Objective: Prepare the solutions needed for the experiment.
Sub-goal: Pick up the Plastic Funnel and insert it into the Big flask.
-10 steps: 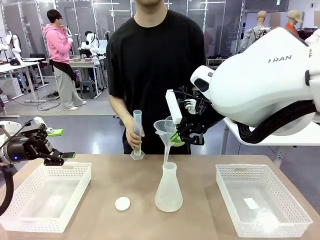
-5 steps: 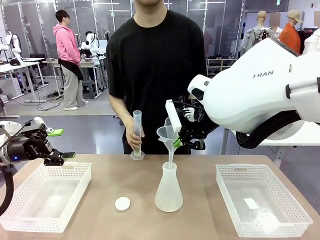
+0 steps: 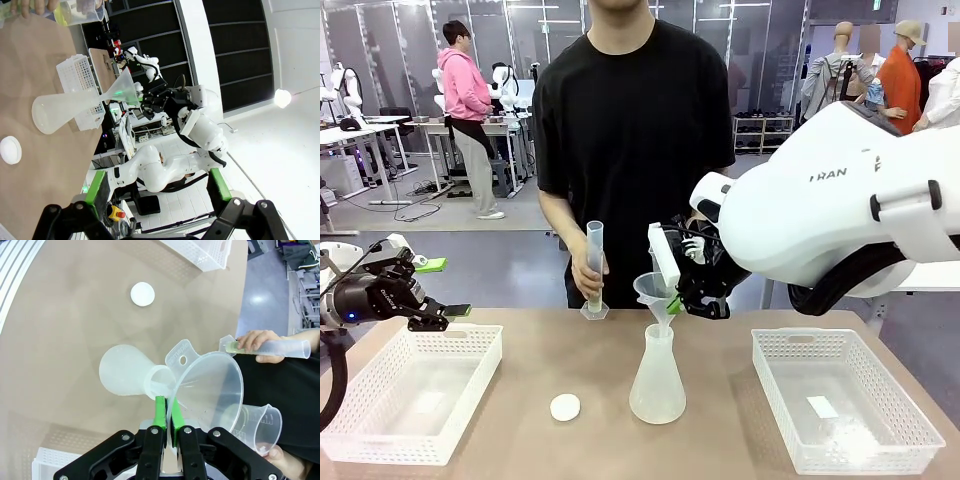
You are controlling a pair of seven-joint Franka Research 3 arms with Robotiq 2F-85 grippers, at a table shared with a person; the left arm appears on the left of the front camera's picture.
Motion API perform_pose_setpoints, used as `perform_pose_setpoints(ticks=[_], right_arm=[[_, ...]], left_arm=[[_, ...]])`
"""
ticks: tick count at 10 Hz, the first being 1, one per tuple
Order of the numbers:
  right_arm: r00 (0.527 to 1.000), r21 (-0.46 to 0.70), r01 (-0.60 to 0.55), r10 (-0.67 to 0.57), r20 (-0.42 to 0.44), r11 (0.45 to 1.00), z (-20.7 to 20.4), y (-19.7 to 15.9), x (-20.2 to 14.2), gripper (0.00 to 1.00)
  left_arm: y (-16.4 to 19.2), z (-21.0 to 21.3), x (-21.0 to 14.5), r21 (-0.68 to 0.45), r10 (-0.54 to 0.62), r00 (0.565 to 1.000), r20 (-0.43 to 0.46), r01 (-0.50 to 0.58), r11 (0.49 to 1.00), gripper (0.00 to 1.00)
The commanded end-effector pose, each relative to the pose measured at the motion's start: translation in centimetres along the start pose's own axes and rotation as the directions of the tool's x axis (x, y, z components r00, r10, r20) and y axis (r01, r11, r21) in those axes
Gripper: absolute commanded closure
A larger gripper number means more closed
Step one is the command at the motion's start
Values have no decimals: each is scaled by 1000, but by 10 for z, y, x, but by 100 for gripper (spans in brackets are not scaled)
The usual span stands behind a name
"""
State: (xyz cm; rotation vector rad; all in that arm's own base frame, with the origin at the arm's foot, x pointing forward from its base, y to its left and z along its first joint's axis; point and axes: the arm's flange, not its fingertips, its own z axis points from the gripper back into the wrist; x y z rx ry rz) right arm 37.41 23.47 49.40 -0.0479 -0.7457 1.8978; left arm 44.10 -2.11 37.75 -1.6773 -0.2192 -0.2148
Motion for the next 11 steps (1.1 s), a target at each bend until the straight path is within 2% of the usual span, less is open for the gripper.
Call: perform_pose_setpoints(ticks=[1,4,11], right_arm=[[1000,-23,17,-16,11,1000,-10,7,2,95],[999,-47,16,-15,32,999,-20,12,4,95],[999,-44,37,-37,9,998,-33,22,-1,95]], left_arm=[[-3,-1,0,-8,-5,1000,8,5,1000,0],[-3,-1,0,-8,-5,1000,8,5,1000,0],[-3,-1,0,-8,-5,1000,8,5,1000,0]])
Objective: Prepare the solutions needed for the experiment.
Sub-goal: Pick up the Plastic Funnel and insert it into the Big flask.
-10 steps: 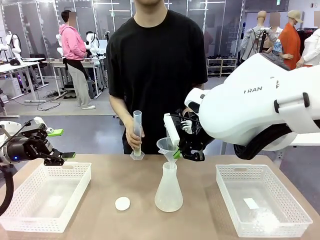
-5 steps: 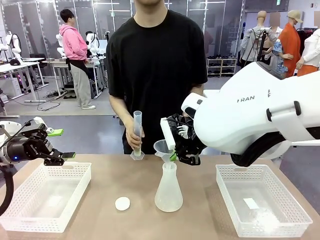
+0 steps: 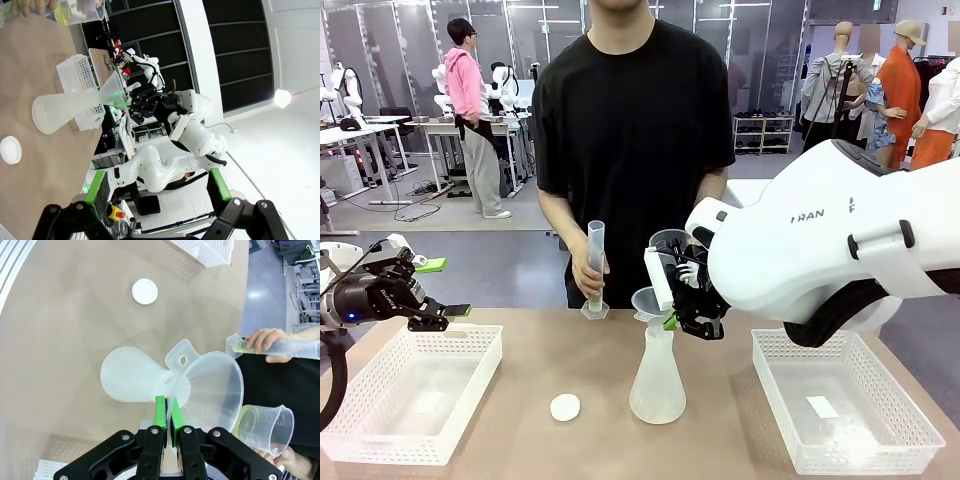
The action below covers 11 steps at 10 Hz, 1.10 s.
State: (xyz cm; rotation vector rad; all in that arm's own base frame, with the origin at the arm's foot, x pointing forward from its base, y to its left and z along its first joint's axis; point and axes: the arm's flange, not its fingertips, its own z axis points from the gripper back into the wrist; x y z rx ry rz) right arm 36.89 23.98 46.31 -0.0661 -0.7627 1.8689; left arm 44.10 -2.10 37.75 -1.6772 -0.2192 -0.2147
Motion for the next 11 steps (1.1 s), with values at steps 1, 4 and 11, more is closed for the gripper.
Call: perform_pose_setpoints(ticks=[1,4,11], right_arm=[[1000,-17,19,-18,20,1000,-8,4,2,95],[1000,-20,21,-20,22,1000,-11,6,2,84],[1000,-1,-1,1,5,1000,-5,2,4,44]], left_arm=[[-3,-1,0,-8,-5,1000,8,5,1000,0],[-3,-1,0,-8,-5,1000,8,5,1000,0],[-3,-1,0,-8,-5,1000,8,5,1000,0]])
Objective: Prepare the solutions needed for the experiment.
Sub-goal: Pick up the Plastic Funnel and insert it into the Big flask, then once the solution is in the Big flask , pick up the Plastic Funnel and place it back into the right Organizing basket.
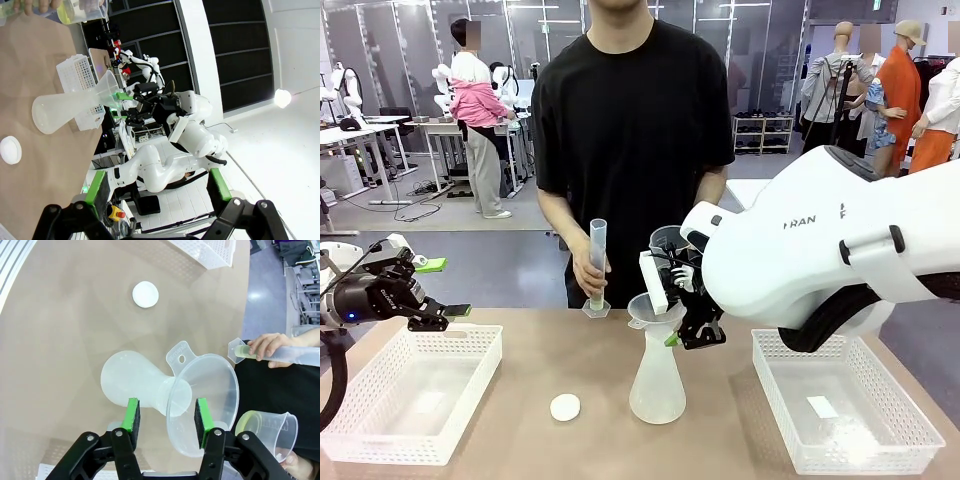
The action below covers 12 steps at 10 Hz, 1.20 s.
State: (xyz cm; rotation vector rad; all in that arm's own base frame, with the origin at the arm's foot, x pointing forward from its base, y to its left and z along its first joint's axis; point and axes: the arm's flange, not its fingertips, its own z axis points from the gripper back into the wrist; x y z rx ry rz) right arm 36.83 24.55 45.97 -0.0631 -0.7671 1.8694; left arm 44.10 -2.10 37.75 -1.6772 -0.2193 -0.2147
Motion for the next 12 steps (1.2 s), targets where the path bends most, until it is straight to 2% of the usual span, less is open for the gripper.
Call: perform_pose_setpoints(ticks=[1,11,12], right_arm=[[1000,1,-1,1,1,1000,0,1,0,44],[1000,0,0,0,0,1000,0,0,0,45],[999,-11,-22,22,-35,1000,14,-7,8,44]], left_arm=[[-3,-1,0,-8,-5,1000,8,5,1000,0],[-3,-1,0,-8,-5,1000,8,5,1000,0],[-3,-1,0,-8,-5,1000,8,5,1000,0]])
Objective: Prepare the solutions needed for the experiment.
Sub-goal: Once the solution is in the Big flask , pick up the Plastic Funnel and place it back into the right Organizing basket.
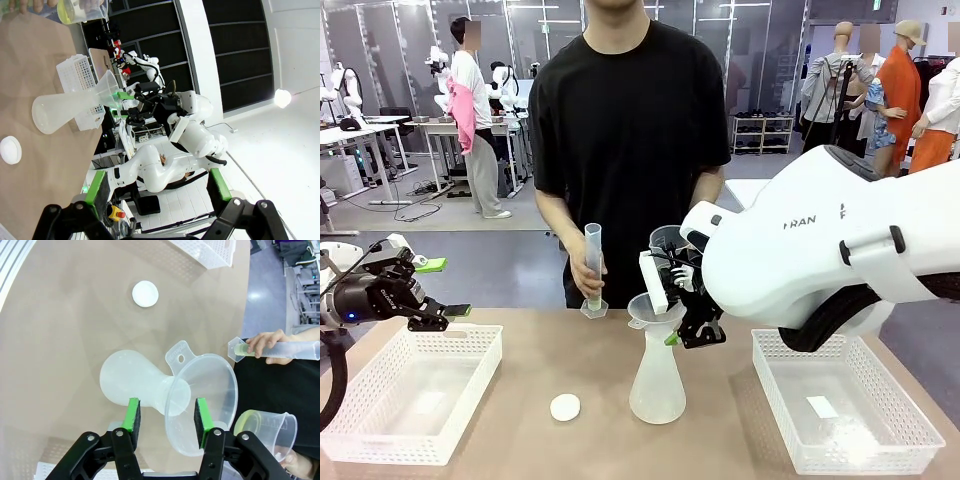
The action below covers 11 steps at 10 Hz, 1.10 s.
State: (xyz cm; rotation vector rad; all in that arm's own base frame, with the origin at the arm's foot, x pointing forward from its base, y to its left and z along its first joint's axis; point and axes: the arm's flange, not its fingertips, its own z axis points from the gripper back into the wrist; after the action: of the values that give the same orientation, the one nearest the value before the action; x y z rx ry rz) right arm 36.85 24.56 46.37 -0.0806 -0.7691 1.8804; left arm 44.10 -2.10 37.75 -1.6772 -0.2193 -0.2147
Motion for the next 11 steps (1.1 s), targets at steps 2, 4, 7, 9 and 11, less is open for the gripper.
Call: perform_pose_setpoints(ticks=[2,4,7,9,11], right_arm=[[996,1,-53,53,-71,999,36,-20,10,44],[995,-14,-41,39,-87,999,60,-34,6,44],[970,32,186,-179,-168,982,112,-48,-37,44],[889,115,431,-400,-222,895,140,-40,-77,44],[759,185,644,-592,-271,742,158,-23,-103,44]], left_arm=[[-3,-2,0,-8,-5,1000,8,5,1000,0],[-3,-2,0,-8,-5,1000,8,5,1000,0],[-3,-2,0,-8,-5,1000,8,5,1000,0],[-3,-2,0,-8,-5,1000,8,5,1000,0],[-3,-2,0,-8,-5,1000,8,5,1000,0]])
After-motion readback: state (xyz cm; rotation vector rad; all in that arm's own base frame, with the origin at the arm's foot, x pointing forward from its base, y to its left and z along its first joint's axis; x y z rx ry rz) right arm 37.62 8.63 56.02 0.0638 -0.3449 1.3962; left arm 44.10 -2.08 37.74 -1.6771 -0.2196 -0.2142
